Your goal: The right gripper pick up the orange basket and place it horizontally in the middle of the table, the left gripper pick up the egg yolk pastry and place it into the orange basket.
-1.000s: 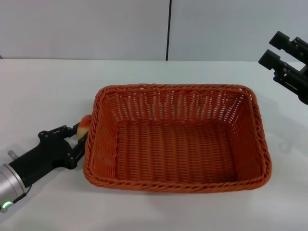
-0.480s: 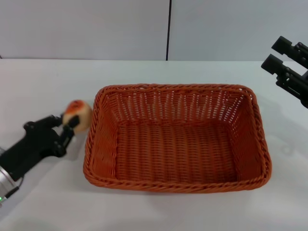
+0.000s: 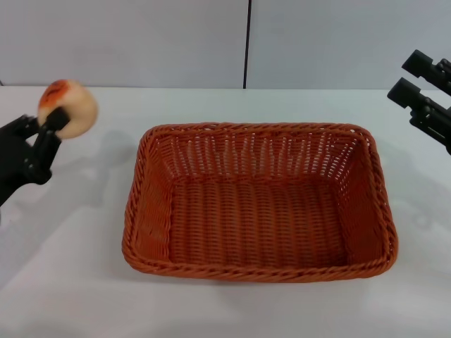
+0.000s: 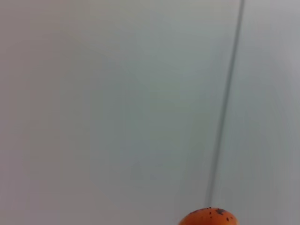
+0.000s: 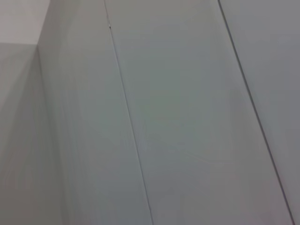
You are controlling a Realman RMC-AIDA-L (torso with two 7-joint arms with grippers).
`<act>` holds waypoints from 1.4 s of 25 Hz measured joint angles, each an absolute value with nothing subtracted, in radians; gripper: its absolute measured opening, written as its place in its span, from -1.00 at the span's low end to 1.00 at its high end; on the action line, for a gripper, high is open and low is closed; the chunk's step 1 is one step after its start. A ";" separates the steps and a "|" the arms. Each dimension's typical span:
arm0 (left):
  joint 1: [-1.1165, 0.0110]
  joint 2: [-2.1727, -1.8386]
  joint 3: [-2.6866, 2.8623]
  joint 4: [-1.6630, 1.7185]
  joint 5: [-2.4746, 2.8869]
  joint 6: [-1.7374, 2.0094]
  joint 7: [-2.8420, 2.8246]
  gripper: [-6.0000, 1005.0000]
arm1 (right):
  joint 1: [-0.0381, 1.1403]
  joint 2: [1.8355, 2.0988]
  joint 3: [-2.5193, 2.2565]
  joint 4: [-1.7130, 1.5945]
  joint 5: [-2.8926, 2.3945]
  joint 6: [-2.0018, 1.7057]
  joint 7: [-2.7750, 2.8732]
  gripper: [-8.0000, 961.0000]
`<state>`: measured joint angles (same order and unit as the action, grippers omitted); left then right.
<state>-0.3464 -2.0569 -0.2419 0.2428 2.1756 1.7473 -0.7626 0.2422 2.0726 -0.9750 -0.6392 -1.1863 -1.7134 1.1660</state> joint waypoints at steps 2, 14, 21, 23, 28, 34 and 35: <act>-0.365 -2.057 -0.210 0.244 2.183 1.794 -0.779 -0.74 | 0.244 2.072 -0.974 -0.640 -1.186 -1.717 1.166 0.32; -0.451 -2.068 0.115 0.212 2.188 1.842 -0.813 -0.80 | 0.251 2.074 -0.937 -0.641 -1.186 -1.762 1.166 0.32; -0.421 -2.065 0.110 0.200 2.174 1.804 -0.805 0.09 | 0.242 2.078 -0.936 -0.631 -1.186 -1.770 1.166 0.32; -0.410 -2.063 0.088 0.206 2.173 1.804 -0.805 0.22 | 0.240 2.077 -0.930 -0.629 -1.186 -1.773 1.167 0.32; -0.317 -2.060 -0.140 0.267 2.171 1.813 -0.803 0.55 | 0.232 2.077 -0.861 -0.619 -1.186 -1.780 1.168 0.31; -0.217 -2.059 -0.374 0.293 2.136 1.815 -0.744 0.61 | 0.226 2.074 -0.630 -0.498 -1.186 -1.759 1.083 0.32; -0.217 -2.059 -0.374 0.293 2.136 1.815 -0.744 0.62 | 0.226 2.074 -0.630 -0.498 -1.186 -1.759 1.083 0.32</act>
